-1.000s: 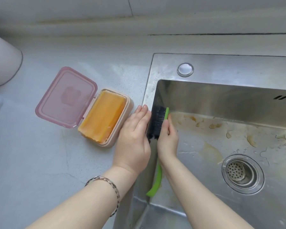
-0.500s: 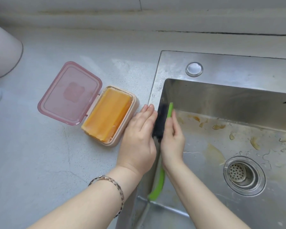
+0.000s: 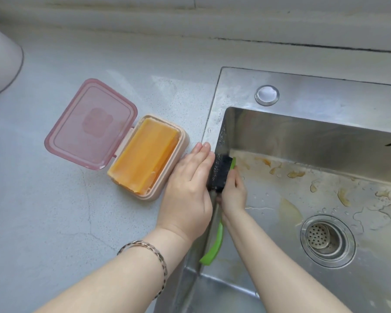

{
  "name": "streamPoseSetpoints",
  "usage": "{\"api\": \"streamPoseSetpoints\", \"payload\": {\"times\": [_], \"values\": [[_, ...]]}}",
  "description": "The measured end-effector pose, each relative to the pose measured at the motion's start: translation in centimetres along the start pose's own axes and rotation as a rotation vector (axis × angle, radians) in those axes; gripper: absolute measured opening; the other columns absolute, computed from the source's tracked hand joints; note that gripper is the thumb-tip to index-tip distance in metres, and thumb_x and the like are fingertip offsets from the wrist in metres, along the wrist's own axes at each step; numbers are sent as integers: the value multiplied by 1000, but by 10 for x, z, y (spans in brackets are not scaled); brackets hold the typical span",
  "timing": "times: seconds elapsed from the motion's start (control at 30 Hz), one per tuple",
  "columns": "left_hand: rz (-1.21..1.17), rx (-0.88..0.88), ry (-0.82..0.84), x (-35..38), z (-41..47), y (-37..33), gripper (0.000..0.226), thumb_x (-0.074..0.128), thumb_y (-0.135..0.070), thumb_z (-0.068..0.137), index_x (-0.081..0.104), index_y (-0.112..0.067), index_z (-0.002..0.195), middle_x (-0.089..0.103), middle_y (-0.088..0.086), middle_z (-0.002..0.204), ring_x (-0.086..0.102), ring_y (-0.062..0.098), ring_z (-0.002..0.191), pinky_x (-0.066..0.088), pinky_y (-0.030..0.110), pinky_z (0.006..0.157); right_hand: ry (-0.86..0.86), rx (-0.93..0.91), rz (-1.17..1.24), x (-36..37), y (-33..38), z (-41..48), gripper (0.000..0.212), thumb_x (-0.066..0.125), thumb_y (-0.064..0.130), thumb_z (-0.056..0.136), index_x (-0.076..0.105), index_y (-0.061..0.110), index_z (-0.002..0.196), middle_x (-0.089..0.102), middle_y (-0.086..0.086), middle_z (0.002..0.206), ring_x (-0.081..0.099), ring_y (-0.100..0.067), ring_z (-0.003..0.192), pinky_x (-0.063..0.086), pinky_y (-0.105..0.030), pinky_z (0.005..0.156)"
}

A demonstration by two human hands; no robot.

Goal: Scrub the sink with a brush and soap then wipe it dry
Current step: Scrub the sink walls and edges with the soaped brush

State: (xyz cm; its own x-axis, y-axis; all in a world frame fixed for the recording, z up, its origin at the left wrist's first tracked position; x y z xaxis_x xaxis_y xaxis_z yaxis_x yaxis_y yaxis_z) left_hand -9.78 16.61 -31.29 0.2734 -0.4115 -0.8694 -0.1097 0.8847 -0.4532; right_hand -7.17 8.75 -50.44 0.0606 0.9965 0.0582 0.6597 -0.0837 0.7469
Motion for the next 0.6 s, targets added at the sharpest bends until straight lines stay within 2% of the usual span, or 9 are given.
{"api": "streamPoseSetpoints", "payload": {"times": [0.07,0.13,0.2,0.23,0.3,0.4,0.5,0.6], "values": [[1,2,7,1,0,0,50,31,-1,78,55,7,121,53,18,130,38,23,127,22,27,112,50,11,-4,1,-5,-1,70,39,70,62,59,35,119,60,8,108,44,-10,85,32,-22,71],[1,-1,1,2,1,2,50,32,-1,78,55,6,121,53,18,130,38,23,127,23,27,111,41,-17,37,6,18,18,60,42,64,70,61,27,113,52,8,99,42,-11,84,32,-22,71],[0,-1,-1,2,1,2,49,31,-1,78,56,6,121,53,18,130,39,23,126,23,27,111,16,-12,45,10,26,33,55,41,57,78,59,23,118,59,6,108,53,-15,94,43,-30,86],[2,4,-6,1,2,1,49,31,-1,79,56,6,121,53,18,130,38,22,127,23,27,111,-13,13,19,5,15,30,60,39,57,77,58,24,124,62,4,119,58,-20,105,44,-40,97],[7,3,-6,2,1,0,49,30,-1,79,56,6,121,53,18,131,38,22,127,23,27,112,-25,100,-45,-11,-26,0,66,39,63,74,55,30,129,60,3,129,55,-25,120,41,-49,103],[3,0,-11,1,1,1,49,31,-1,79,55,6,121,52,17,131,37,22,128,24,28,111,55,108,-3,-7,-35,-15,57,43,60,79,54,34,129,60,5,128,56,-22,118,42,-46,102],[-9,9,-13,2,2,1,49,30,-1,79,56,7,120,54,18,130,38,22,126,24,28,110,10,15,-52,2,-4,32,73,39,65,70,55,26,129,61,3,126,55,-18,111,39,-38,98],[-9,5,-15,1,1,2,48,31,-1,81,56,6,121,53,18,130,38,22,126,24,27,111,-3,45,-99,-6,-37,21,66,36,68,73,50,37,130,57,4,132,55,-17,114,40,-39,99]]}}
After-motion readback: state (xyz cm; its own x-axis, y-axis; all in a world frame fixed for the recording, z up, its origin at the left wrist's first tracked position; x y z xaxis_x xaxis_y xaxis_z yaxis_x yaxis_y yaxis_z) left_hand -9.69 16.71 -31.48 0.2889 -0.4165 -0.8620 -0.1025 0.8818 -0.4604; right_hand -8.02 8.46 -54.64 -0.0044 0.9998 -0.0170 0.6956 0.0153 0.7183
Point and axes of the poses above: each hand's wrist, its own z-axis towards the middle knuckle, its own x-axis out of the palm, y = z × x, the point moved 7 cm from there along z, towards the middle knuckle
